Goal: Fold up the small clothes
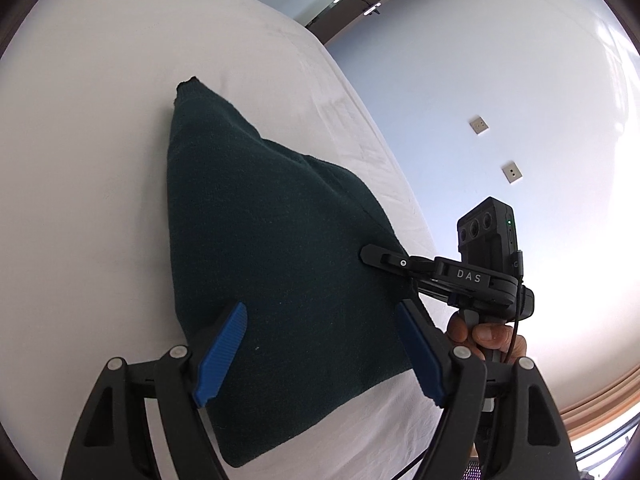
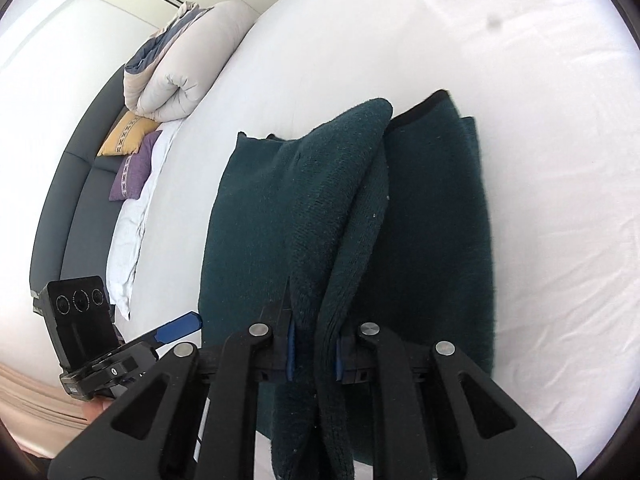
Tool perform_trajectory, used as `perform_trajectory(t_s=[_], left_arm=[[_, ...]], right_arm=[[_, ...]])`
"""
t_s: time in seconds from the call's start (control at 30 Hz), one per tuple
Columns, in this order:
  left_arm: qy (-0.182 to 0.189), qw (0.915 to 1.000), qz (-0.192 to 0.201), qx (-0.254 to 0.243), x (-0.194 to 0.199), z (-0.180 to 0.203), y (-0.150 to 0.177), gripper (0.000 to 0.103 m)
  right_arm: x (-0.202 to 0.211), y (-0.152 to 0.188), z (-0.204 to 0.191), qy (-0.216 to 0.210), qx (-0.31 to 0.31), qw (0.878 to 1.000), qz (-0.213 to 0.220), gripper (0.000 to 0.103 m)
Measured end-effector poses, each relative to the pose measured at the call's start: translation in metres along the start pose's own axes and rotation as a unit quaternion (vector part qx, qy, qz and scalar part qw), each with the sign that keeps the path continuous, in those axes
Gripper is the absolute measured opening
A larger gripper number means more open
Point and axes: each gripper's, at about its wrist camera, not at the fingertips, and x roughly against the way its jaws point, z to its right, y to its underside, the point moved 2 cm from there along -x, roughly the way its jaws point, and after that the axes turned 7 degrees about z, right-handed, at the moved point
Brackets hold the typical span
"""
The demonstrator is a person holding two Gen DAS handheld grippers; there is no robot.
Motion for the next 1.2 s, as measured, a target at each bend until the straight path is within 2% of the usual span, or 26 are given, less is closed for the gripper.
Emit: perform_trajectory(t_s=[0.13, 0.23, 0.37, 0.53, 0.6, 0.67, 0.77, 0.8, 0.87, 0.97, 1.1, 1.2], left_arm=[[0.001, 0.9997, -0.014, -0.021, -0.019, 0.015, 0.004, 0.078], [-0.006, 0.9990, -0.027, -0.036, -0.037, 0.021, 0.009, 0.078], [-0.023, 0.9980, -0.039, -0.044, -0.059, 0.022, 0.012, 0.078], [-0.033, 0.9969, -0.042, -0.057, -0.065, 0.026, 0.013, 0.078], [-0.035, 0.9964, -0.046, -0.062, -0.067, 0.025, 0.014, 0.078], [-0.034, 0.9965, -0.045, -0.061, -0.067, 0.025, 0.014, 0.078], [-0.033, 0.9966, -0.046, -0.060, -0.067, 0.022, 0.015, 0.078], [-0.034, 0.9965, -0.046, -0.060, -0.067, 0.022, 0.016, 0.078], [-0.036, 0.9964, -0.046, -0.061, -0.068, 0.022, 0.017, 0.078], [-0.036, 0.9967, -0.046, -0.055, -0.068, 0.022, 0.017, 0.079], [-0.034, 0.9968, -0.048, -0.054, -0.067, 0.021, 0.017, 0.079], [-0.034, 0.9968, -0.048, -0.055, -0.068, 0.022, 0.016, 0.079]], right_arm=[[0.009, 0.004, 0.037, 0.010, -0.036, 0.999, 0.003, 0.012], [0.008, 0.006, 0.060, -0.012, -0.065, 0.998, 0.017, 0.012], [-0.002, 0.006, 0.078, -0.032, -0.083, 0.996, 0.017, 0.011], [-0.002, 0.007, 0.078, -0.027, -0.104, 0.994, 0.018, 0.015], [0.011, 0.011, 0.069, 0.000, -0.112, 0.993, 0.023, 0.019], [0.036, 0.012, 0.064, 0.032, -0.094, 0.994, 0.050, 0.021], [0.074, 0.020, 0.061, 0.030, -0.085, 0.991, 0.098, 0.021], [0.081, 0.020, 0.056, 0.015, -0.080, 0.991, 0.108, 0.021], [0.084, 0.016, 0.049, -0.009, -0.068, 0.993, 0.099, 0.021], [0.076, 0.011, 0.043, 0.007, -0.049, 0.996, 0.076, 0.021], [0.053, 0.011, 0.058, 0.010, -0.064, 0.997, 0.031, 0.021], [0.040, 0.015, 0.065, 0.013, -0.069, 0.997, 0.023, 0.020]])
